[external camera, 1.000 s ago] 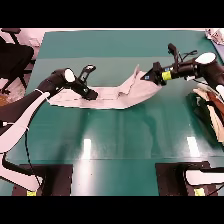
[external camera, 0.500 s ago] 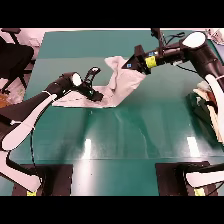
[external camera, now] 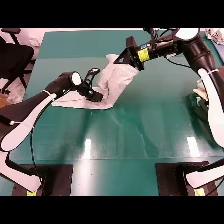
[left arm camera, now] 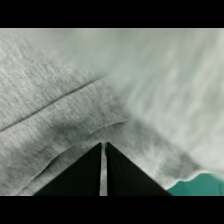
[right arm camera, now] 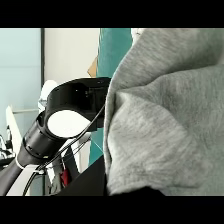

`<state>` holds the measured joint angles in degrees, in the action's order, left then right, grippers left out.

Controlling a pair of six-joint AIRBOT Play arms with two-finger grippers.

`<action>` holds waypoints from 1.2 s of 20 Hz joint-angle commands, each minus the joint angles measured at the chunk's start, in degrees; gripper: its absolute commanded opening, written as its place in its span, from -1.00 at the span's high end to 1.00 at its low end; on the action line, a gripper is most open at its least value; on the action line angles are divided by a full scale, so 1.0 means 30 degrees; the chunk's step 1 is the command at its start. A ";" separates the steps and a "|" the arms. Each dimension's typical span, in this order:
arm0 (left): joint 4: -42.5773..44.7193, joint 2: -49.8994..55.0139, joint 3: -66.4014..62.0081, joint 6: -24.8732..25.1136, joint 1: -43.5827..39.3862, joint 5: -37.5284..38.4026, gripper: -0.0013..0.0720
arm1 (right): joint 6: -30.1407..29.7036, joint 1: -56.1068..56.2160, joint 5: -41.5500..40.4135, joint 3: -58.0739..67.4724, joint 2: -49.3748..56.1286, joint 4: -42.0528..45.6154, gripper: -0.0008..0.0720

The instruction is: Fold the shirts.

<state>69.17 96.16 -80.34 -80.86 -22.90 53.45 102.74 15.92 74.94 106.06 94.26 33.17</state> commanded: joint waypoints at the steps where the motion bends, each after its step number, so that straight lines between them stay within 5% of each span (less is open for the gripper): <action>1: -0.0044 -0.1173 -0.0940 -0.1566 0.0568 0.0364 0.79 | 0.0299 0.0328 0.0080 0.0233 0.0095 -0.0029 0.94; 5: 0.0226 -0.4459 -0.2091 -0.1749 0.2550 0.1005 0.80 | 0.0561 0.1064 -0.0357 0.0240 0.0087 -0.0080 0.94; 8: 0.2164 -0.7089 -0.2266 -0.3592 0.4488 0.1501 0.80 | 0.0838 0.2514 -0.2514 0.0240 0.0138 -0.0058 0.94; 14: 0.4415 -0.9224 -0.2302 -0.4051 0.6258 0.4656 0.79 | 0.0889 0.6594 -1.1417 0.0240 0.2135 -0.0386 0.94; 20: 0.4670 -0.9224 -0.2302 -0.4051 0.6251 0.8371 0.79 | 0.0765 1.0739 -2.0196 0.1078 0.7096 -0.3825 0.90; 24: 0.4656 -0.9420 -0.2302 -0.4051 0.6251 0.9522 0.79 | 0.0743 1.2101 -2.2877 0.5493 1.1825 -0.5625 0.04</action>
<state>82.91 68.27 -87.20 -92.95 -4.27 78.24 105.06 48.97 17.32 115.74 121.12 20.64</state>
